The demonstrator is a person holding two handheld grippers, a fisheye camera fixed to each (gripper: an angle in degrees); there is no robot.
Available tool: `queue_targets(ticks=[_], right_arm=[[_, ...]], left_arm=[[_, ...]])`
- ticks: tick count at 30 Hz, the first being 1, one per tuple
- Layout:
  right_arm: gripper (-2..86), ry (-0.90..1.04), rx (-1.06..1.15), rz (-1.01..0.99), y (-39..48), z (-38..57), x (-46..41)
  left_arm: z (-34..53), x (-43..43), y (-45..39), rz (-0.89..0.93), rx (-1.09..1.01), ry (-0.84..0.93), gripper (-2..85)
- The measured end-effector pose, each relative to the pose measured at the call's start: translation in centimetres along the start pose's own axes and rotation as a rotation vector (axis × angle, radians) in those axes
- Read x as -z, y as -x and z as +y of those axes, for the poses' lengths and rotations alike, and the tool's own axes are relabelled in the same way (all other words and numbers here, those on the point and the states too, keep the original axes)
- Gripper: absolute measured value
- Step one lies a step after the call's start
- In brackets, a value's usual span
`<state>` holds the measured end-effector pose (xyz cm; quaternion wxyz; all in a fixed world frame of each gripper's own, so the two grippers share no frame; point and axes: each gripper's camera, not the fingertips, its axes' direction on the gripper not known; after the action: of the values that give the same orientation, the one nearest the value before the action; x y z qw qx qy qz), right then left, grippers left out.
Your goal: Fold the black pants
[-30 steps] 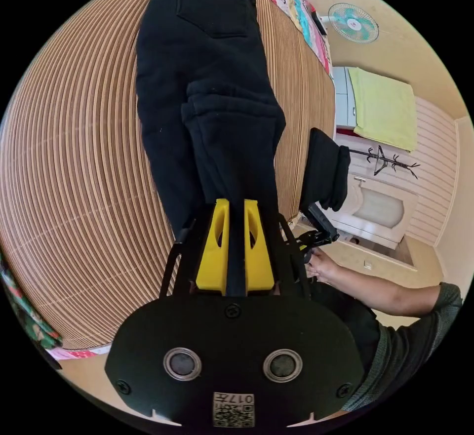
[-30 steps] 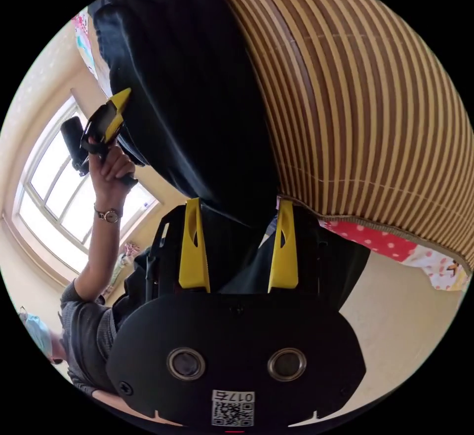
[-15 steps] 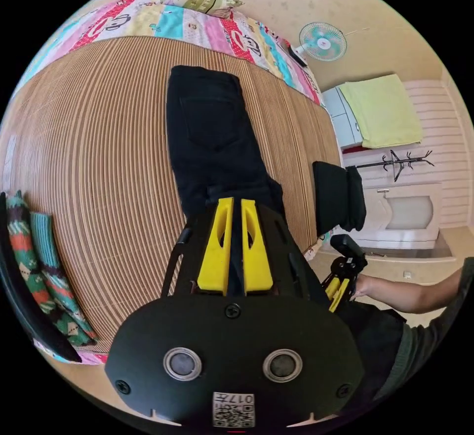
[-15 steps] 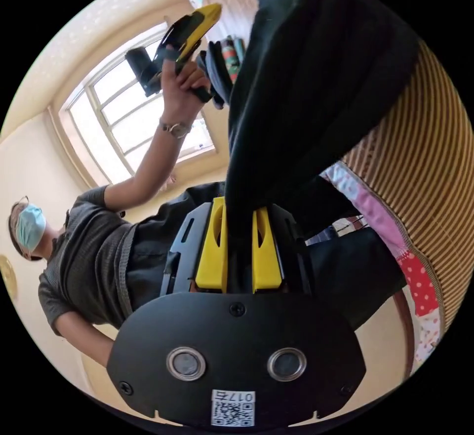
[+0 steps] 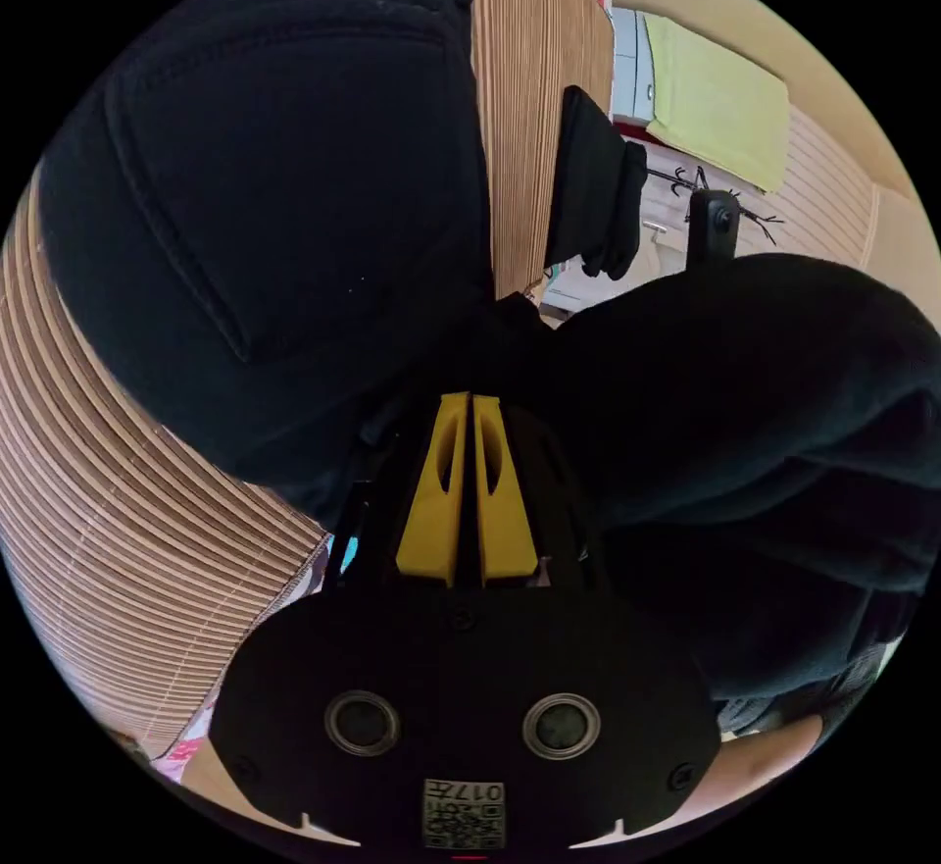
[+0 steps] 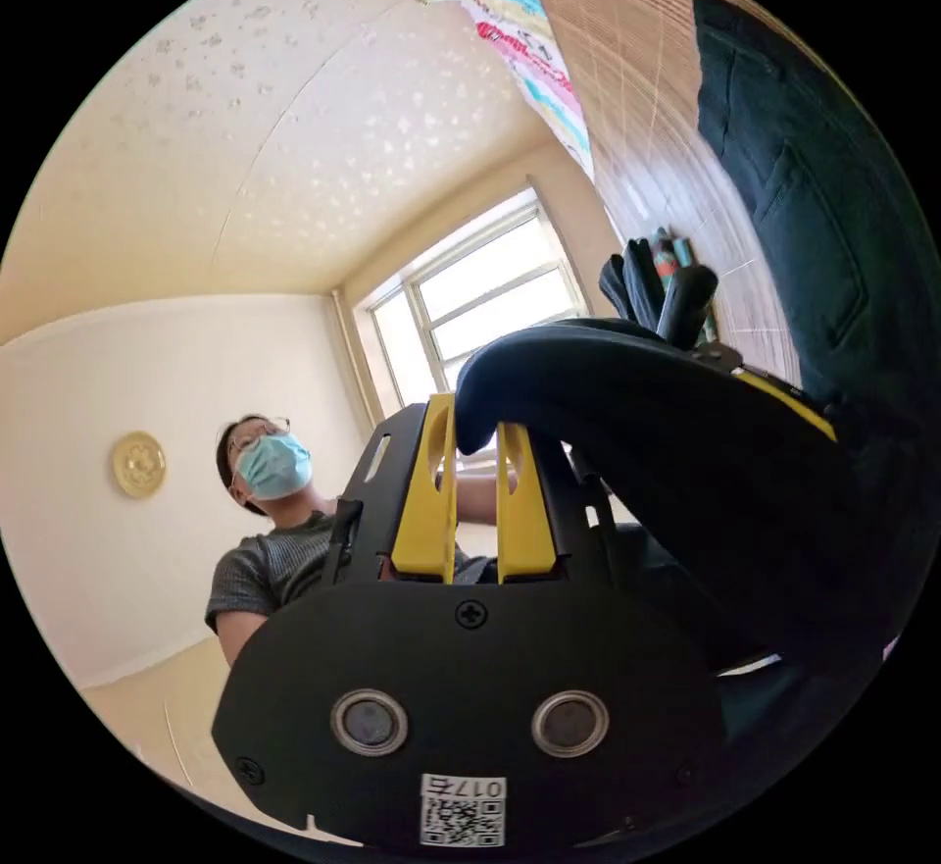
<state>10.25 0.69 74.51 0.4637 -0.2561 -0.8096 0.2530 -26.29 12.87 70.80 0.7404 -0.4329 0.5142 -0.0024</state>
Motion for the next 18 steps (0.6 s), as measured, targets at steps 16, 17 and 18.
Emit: queue_targets(ticks=[16,17,18], right_arm=[[11.6,-0.12,0.078,0.416,1.7,-13.4,-2.6],[12.7,-0.117,0.098,0.475,2.4,-13.1,-2.8],[14.2,-0.12,0.12,0.616,3.6,-12.3,-3.1]], left_arm=[[10.1,13.7,3.6,0.088,0.174,-0.754,17.7],[9.1,13.9,3.0,0.051,0.155,-0.718,19.3],[8.5,13.9,2.8,0.031,0.148,-0.694,20.2]])
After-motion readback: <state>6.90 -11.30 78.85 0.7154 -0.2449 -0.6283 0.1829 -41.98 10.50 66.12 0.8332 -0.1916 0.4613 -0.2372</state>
